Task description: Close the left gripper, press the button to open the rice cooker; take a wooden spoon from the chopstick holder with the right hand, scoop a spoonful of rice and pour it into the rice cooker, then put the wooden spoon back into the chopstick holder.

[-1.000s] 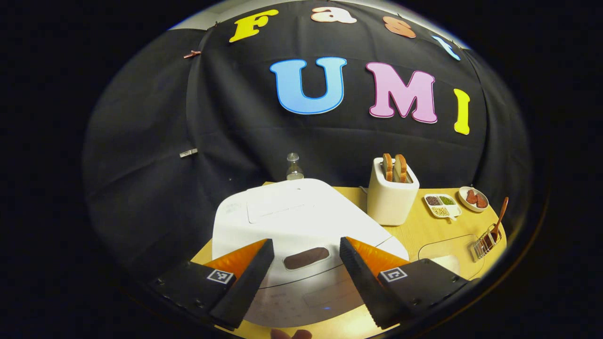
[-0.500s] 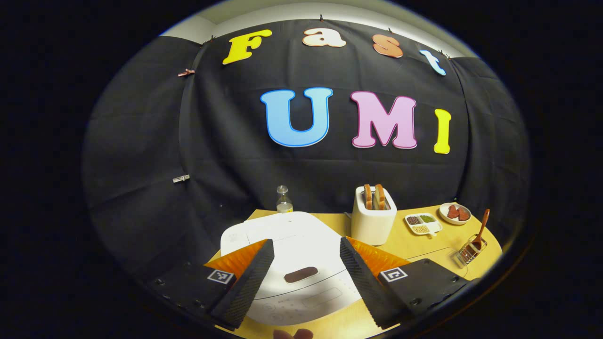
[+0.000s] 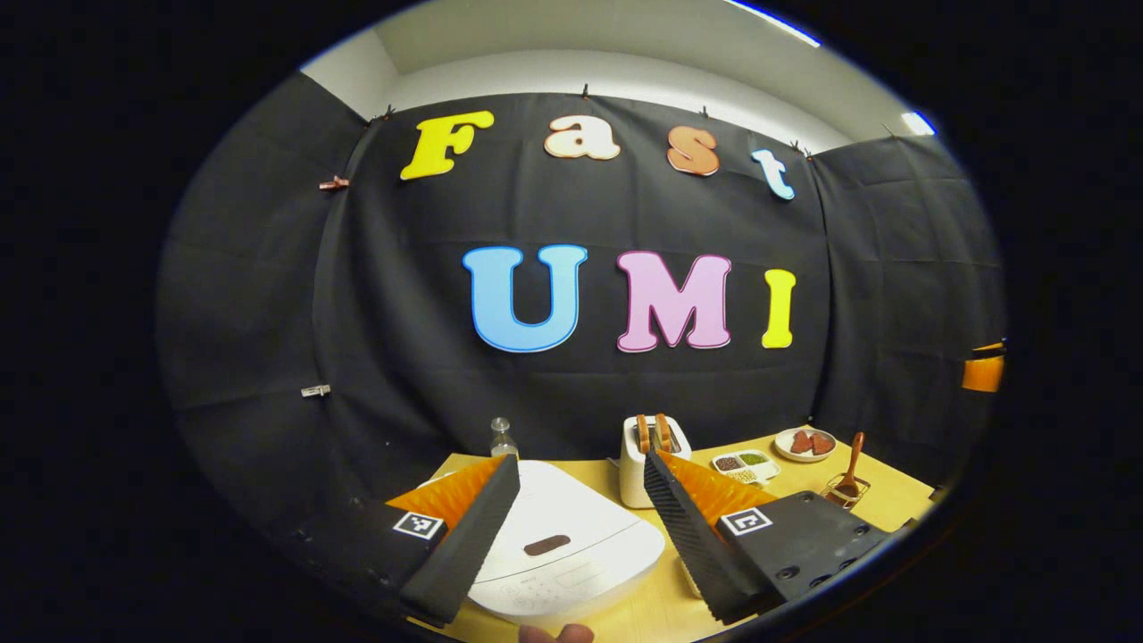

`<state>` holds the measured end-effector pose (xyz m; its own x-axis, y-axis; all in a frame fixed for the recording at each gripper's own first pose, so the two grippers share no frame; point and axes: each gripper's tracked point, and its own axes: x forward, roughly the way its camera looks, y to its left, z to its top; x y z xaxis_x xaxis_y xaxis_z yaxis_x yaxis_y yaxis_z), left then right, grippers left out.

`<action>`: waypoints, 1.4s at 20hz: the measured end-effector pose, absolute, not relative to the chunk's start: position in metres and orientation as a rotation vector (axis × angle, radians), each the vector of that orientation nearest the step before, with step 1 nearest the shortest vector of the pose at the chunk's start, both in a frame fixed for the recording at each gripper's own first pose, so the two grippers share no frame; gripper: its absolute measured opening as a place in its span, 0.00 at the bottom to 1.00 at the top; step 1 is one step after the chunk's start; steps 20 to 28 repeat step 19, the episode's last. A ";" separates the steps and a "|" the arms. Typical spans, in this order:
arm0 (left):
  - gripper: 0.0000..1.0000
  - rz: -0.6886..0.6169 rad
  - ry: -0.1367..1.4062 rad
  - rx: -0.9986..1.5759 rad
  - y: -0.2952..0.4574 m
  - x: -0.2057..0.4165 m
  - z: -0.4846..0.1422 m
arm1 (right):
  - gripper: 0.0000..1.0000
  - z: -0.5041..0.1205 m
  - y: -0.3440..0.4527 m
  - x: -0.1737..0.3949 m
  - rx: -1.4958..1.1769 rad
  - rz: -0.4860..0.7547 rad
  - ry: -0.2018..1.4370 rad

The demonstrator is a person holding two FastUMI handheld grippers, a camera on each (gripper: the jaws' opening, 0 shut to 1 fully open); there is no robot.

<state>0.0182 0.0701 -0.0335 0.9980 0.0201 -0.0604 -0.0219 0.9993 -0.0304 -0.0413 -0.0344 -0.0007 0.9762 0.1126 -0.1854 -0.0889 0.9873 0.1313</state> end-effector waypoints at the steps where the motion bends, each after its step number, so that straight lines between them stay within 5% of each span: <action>1: 0.96 0.010 0.044 -0.028 0.068 0.012 -0.027 | 0.98 0.001 -0.031 -0.040 0.118 0.107 0.187; 28: 0.96 0.030 -0.013 -0.019 0.098 -0.067 0.000 | 0.97 0.032 0.024 -0.034 0.079 0.161 0.066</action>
